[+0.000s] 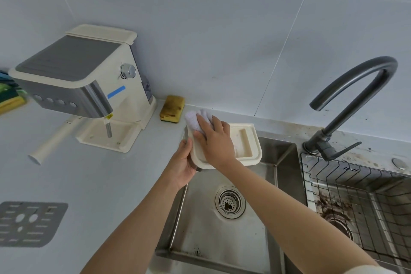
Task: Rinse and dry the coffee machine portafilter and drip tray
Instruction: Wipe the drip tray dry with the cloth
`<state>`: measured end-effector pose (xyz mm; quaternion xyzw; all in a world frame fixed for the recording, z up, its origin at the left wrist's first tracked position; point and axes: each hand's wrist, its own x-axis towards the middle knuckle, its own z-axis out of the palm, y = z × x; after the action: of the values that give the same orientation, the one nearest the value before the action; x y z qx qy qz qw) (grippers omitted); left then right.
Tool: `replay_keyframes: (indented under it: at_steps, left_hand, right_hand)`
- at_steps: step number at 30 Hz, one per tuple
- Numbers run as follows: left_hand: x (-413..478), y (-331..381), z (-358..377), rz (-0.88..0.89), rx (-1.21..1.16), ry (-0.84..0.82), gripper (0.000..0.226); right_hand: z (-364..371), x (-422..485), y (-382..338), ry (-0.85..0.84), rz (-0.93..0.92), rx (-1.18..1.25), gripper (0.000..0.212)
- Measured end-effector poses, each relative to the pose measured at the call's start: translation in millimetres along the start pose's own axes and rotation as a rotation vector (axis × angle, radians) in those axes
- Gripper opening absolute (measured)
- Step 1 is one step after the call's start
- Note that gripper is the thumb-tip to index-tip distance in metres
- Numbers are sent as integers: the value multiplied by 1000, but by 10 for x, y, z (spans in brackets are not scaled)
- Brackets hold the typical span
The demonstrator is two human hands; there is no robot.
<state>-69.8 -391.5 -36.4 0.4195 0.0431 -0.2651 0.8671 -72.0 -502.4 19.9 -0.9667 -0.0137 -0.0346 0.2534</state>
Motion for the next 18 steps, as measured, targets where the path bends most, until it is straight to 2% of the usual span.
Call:
replay_keyframes:
  at_steps: [3, 4, 8, 12, 16, 18]
  left_hand:
    - [-15, 7, 38, 12, -4, -8, 59]
    - [-21, 13, 52, 3, 4, -11, 54]
    - [-23, -4, 41, -11, -31, 1, 61]
    - [-47, -40, 42, -16, -38, 11, 56]
    - [-56, -59, 57, -11, -3, -3, 55]
    - [-51, -54, 39, 10, 16, -28, 57]
  right_hand:
    - [1, -28, -51, 1, -23, -45, 45]
    - [2, -45, -58, 4, -35, -62, 44]
    - [27, -76, -54, 5, -63, -55, 37]
    - [77, -112, -28, 36, -138, -54, 23]
    - [14, -119, -2, 16, -225, -160, 32]
    - [-69, -164, -20, -80, -243, -186, 28]
